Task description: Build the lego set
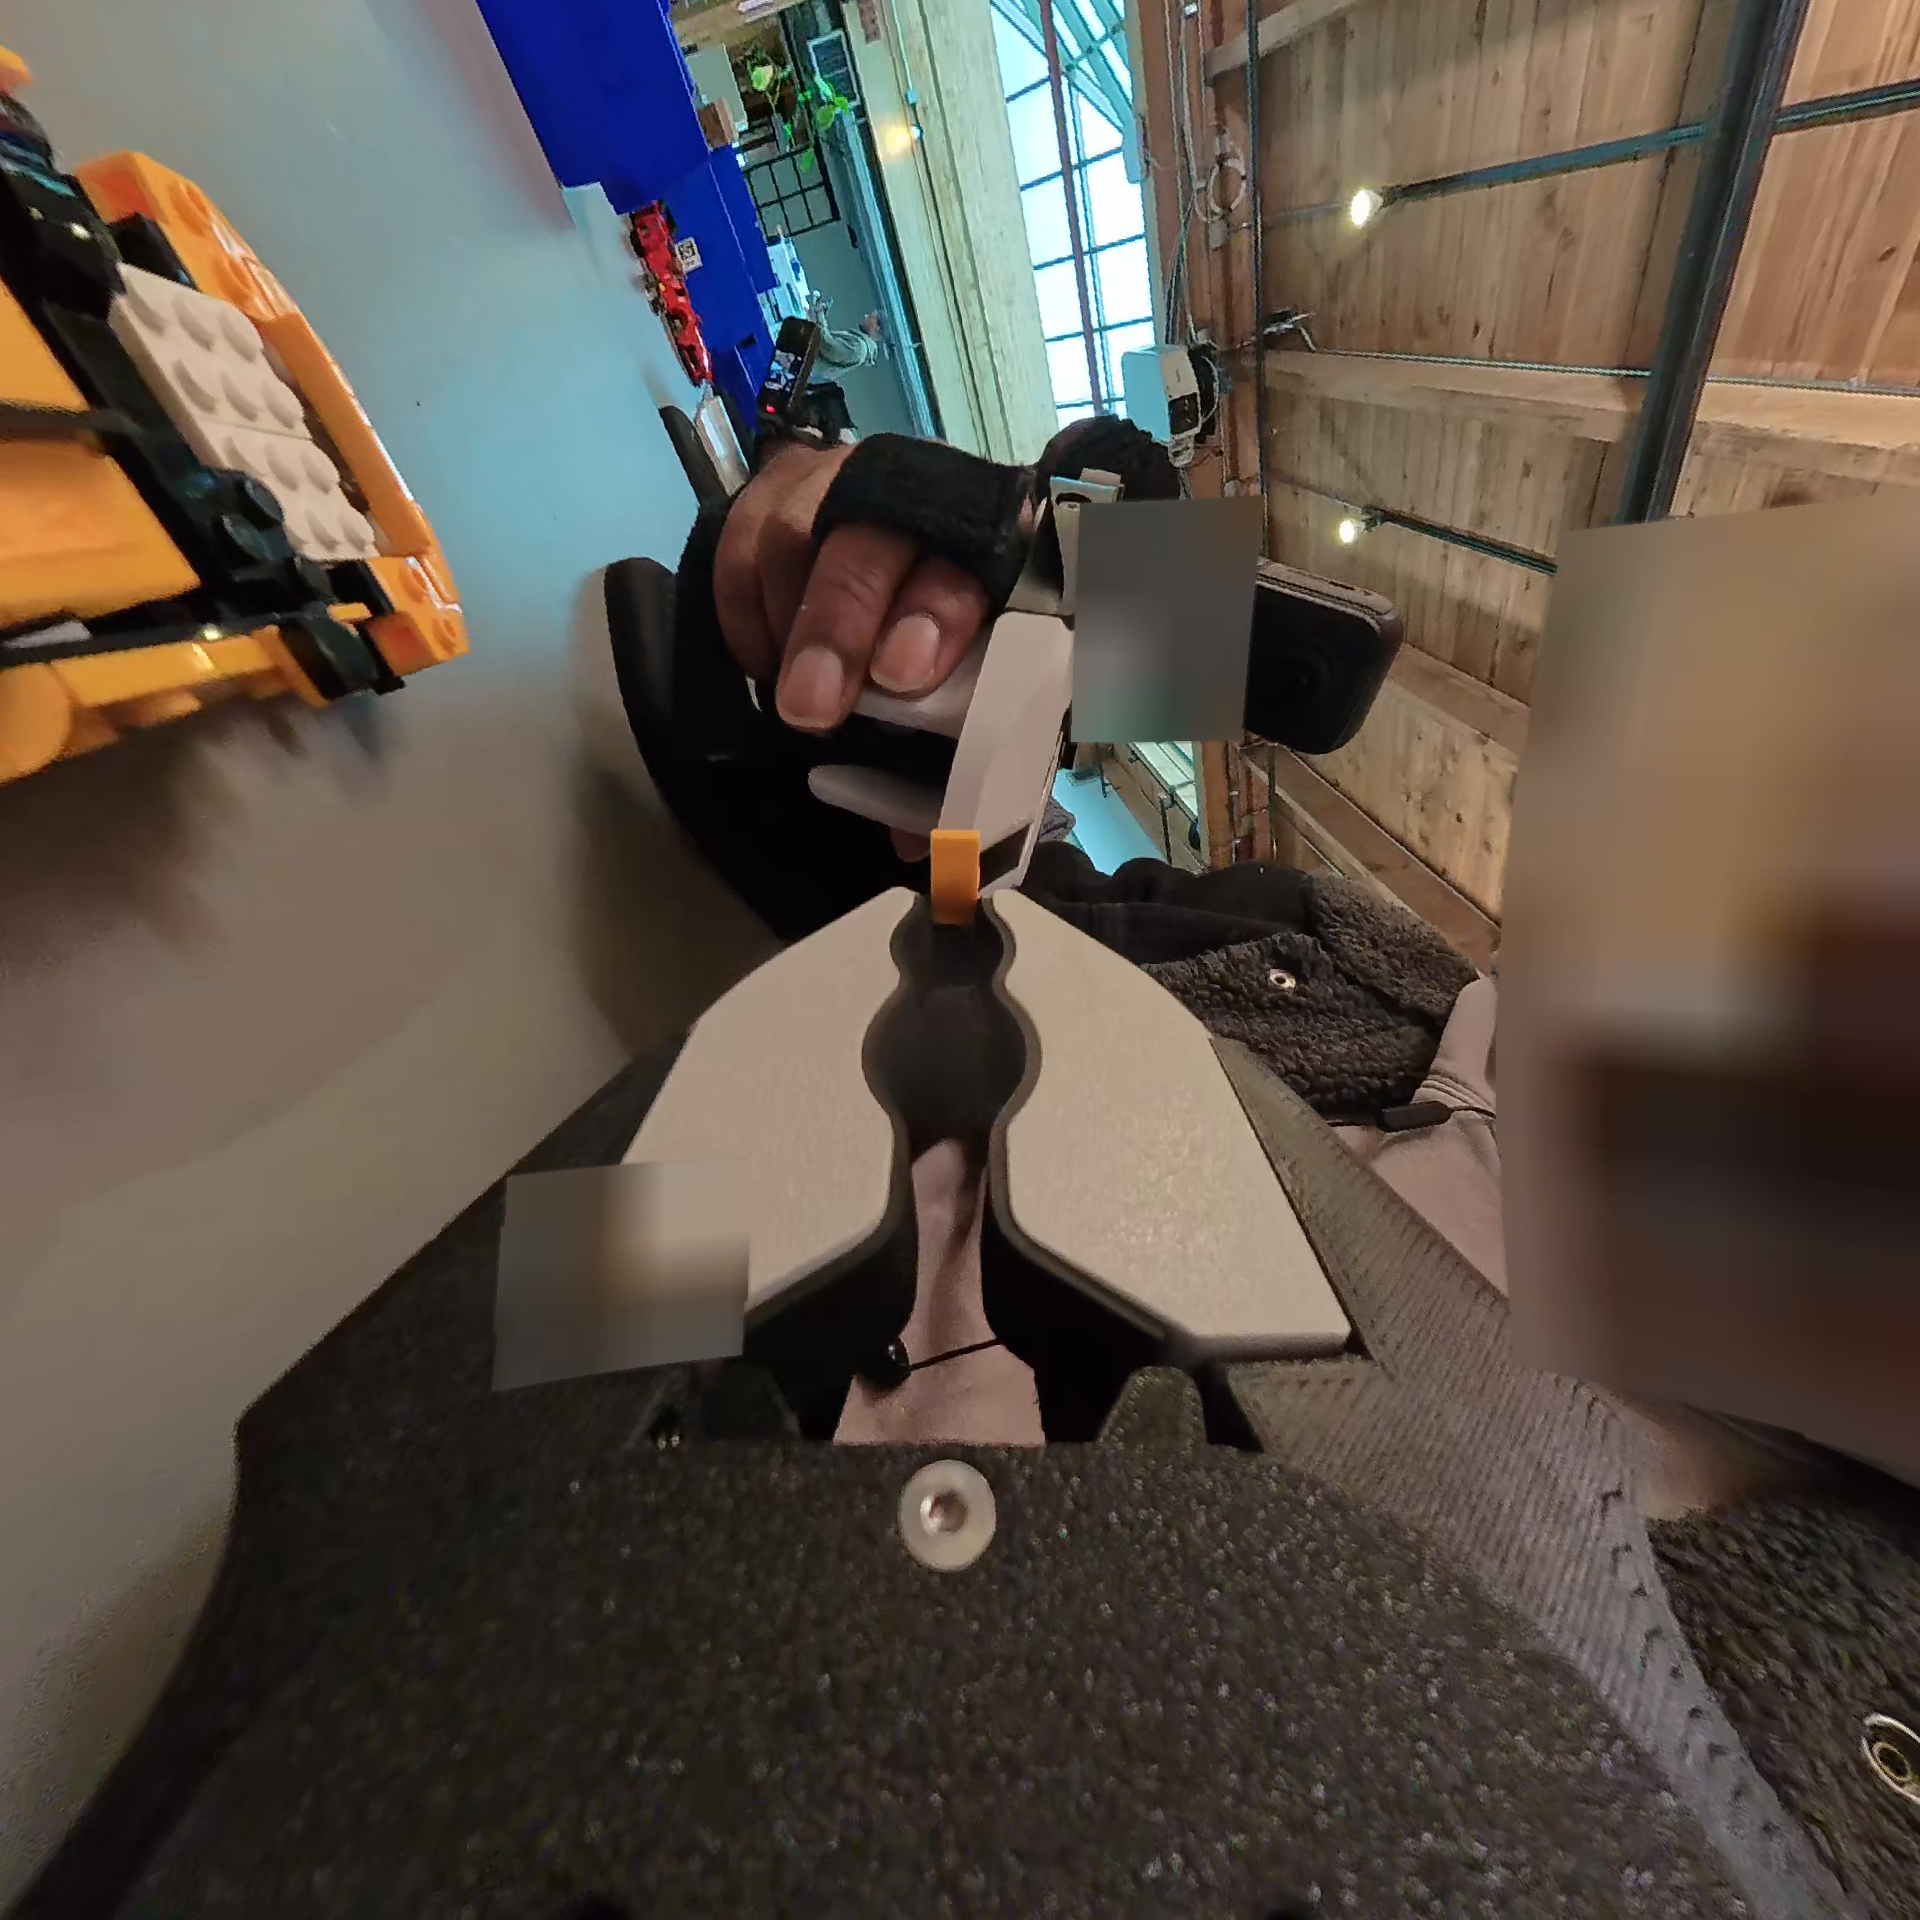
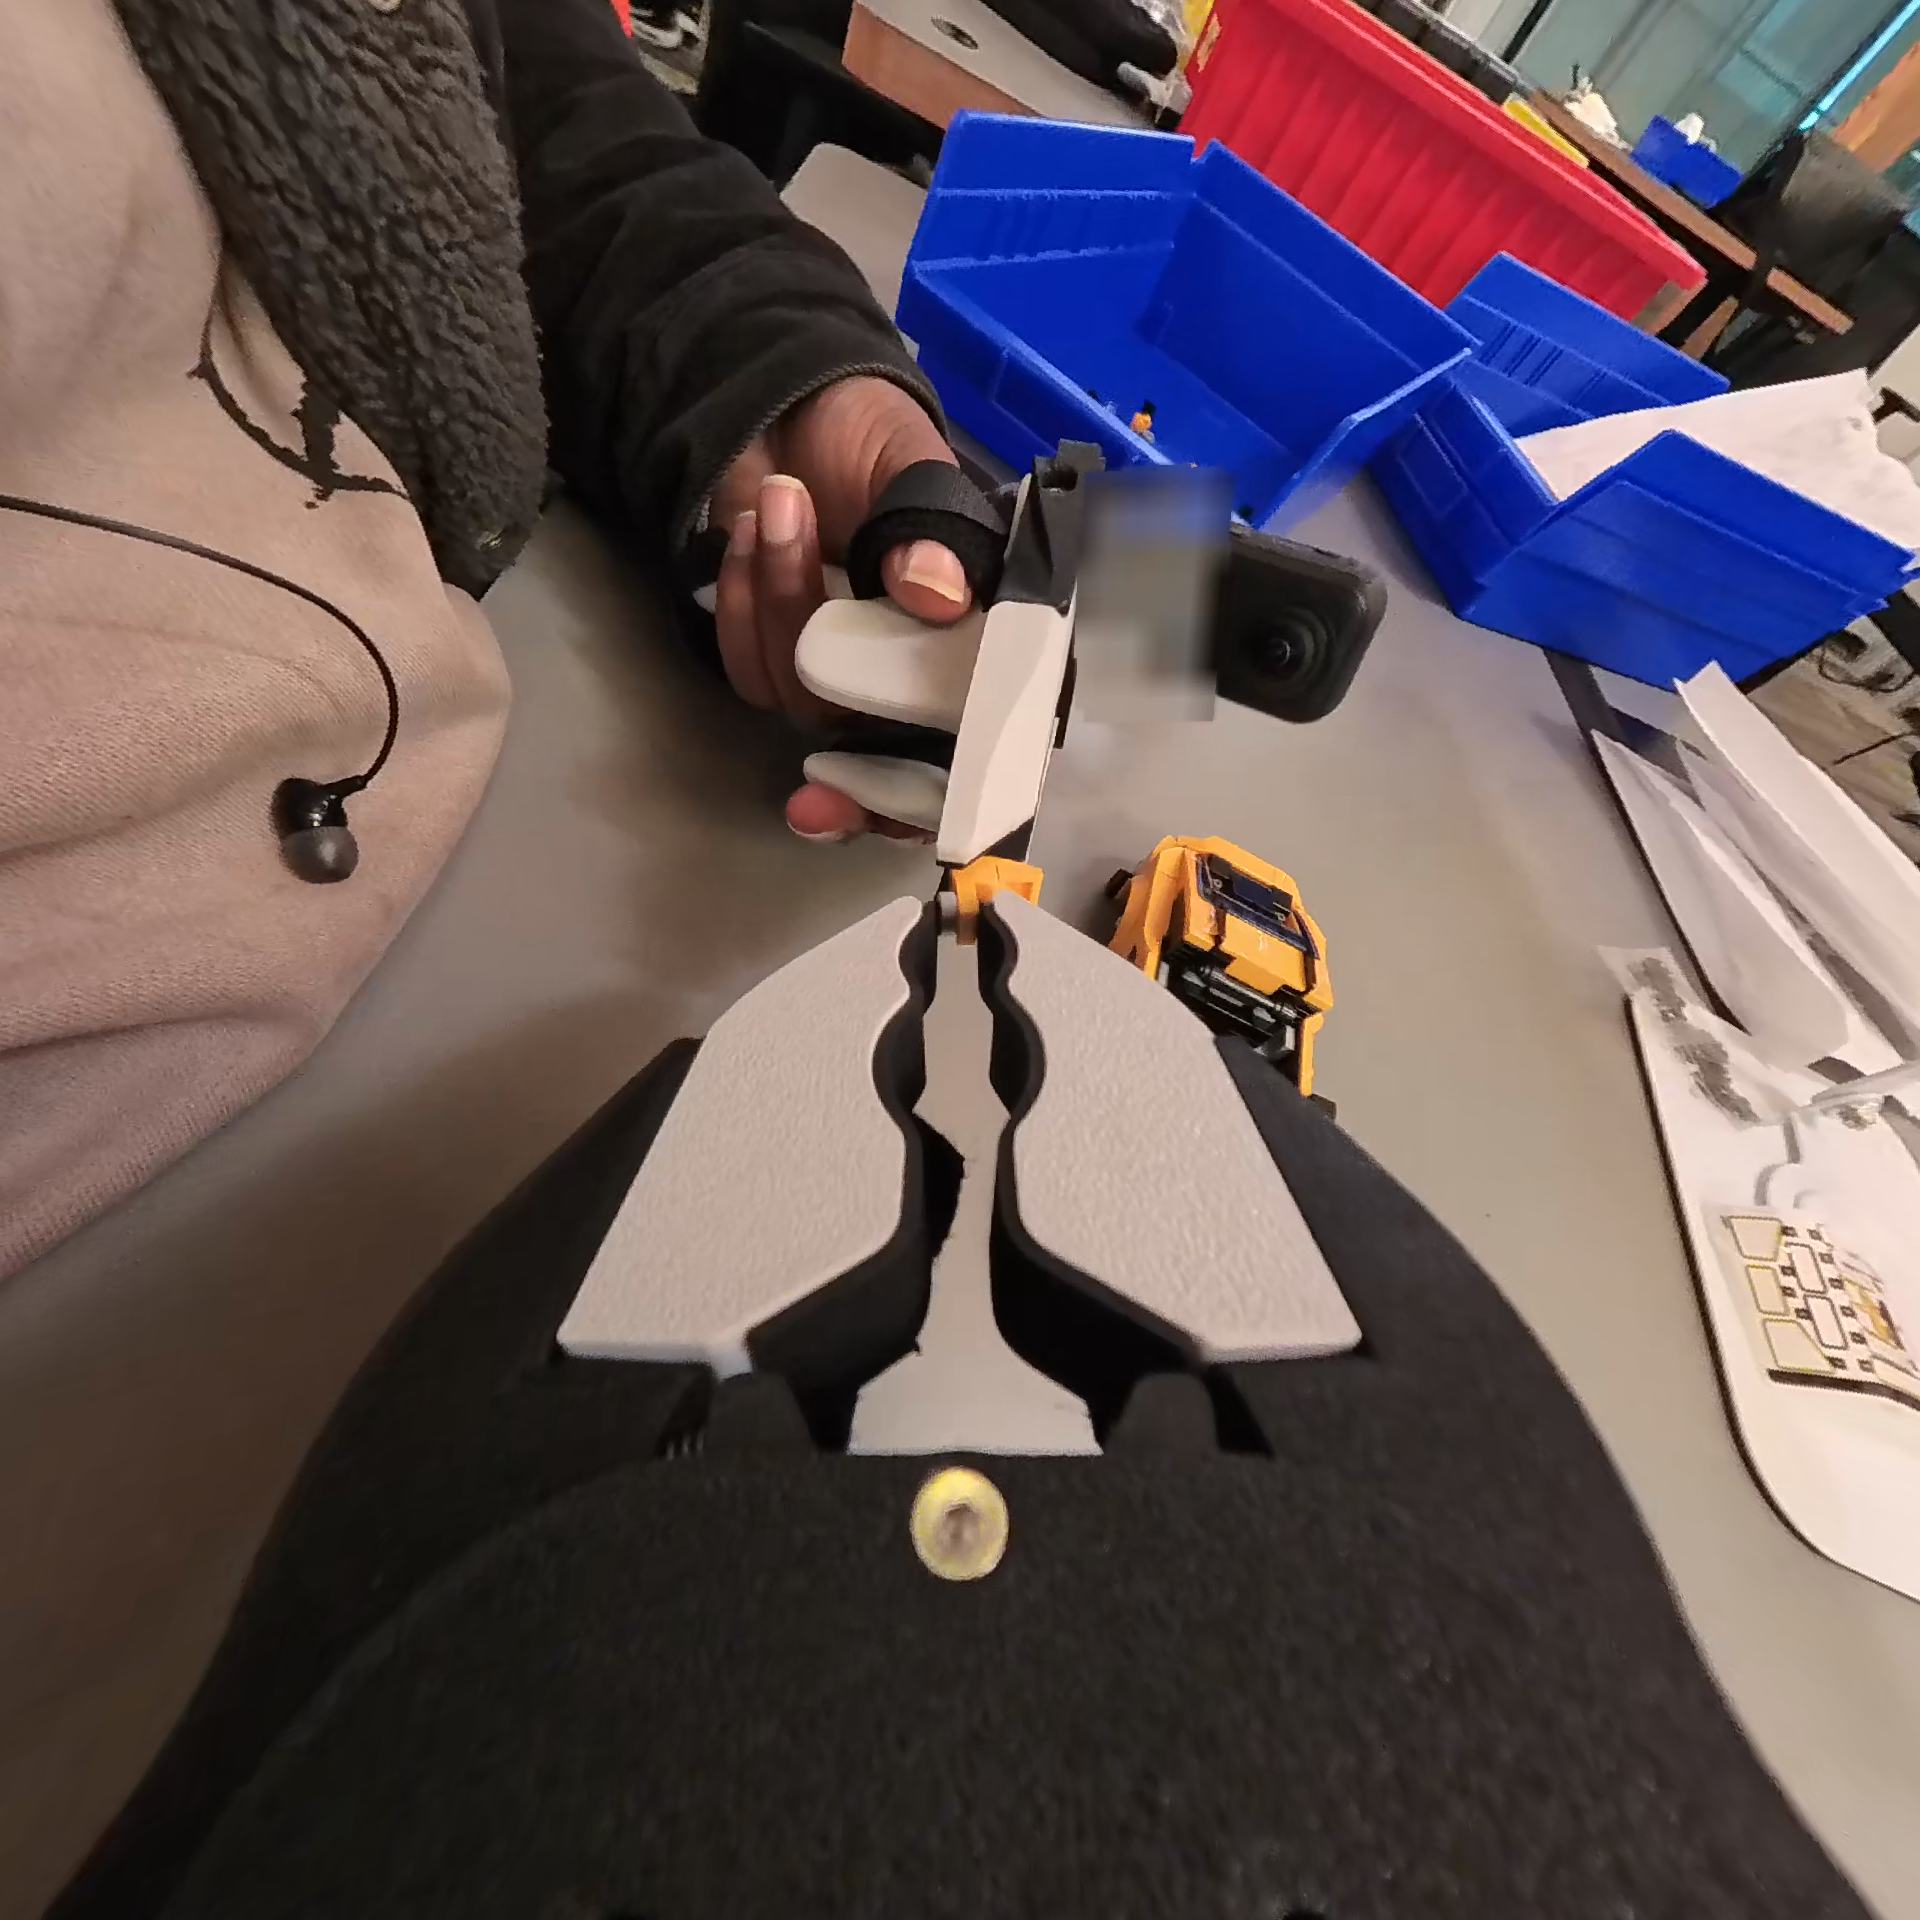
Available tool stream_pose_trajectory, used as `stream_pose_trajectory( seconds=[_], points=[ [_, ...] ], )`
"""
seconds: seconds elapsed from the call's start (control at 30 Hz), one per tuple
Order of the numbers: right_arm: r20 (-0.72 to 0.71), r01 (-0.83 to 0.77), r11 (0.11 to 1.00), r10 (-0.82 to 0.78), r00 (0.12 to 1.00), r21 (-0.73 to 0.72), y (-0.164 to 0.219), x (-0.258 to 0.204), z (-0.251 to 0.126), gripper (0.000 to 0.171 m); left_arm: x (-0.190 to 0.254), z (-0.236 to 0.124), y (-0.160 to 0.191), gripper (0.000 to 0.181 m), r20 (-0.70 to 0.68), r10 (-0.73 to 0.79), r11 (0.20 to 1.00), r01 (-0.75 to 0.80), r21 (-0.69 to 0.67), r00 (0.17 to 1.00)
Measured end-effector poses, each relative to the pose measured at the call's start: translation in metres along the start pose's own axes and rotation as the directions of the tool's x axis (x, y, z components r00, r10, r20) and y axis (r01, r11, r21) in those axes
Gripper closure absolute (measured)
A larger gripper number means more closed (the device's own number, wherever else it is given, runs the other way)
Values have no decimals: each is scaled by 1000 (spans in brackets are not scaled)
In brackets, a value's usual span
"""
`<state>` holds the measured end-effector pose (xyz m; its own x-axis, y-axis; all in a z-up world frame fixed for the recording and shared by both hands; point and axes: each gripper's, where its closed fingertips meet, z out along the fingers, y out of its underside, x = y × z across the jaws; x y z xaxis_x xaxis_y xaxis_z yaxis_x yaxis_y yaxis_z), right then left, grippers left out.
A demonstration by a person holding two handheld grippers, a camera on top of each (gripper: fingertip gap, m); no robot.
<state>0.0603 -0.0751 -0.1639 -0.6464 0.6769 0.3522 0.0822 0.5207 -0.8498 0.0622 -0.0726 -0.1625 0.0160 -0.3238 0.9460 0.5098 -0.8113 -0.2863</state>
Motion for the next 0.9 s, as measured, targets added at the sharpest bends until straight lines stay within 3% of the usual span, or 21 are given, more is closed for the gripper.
stream_pose_trajectory(
  seconds=[0.57, 0.9],
  points=[
    [-21, -44, 999, 44, 999, -3, 6, 5, 0, 165, -6, -3, -5, 174, 37, 19, 999, -20, 34, 999],
    [-111, -64, 997, 61, 992, -32, 13, 19, 4, 163, -12, -9, -17, 174, 74, 17, 993, -26, 116, 997]
  ],
)
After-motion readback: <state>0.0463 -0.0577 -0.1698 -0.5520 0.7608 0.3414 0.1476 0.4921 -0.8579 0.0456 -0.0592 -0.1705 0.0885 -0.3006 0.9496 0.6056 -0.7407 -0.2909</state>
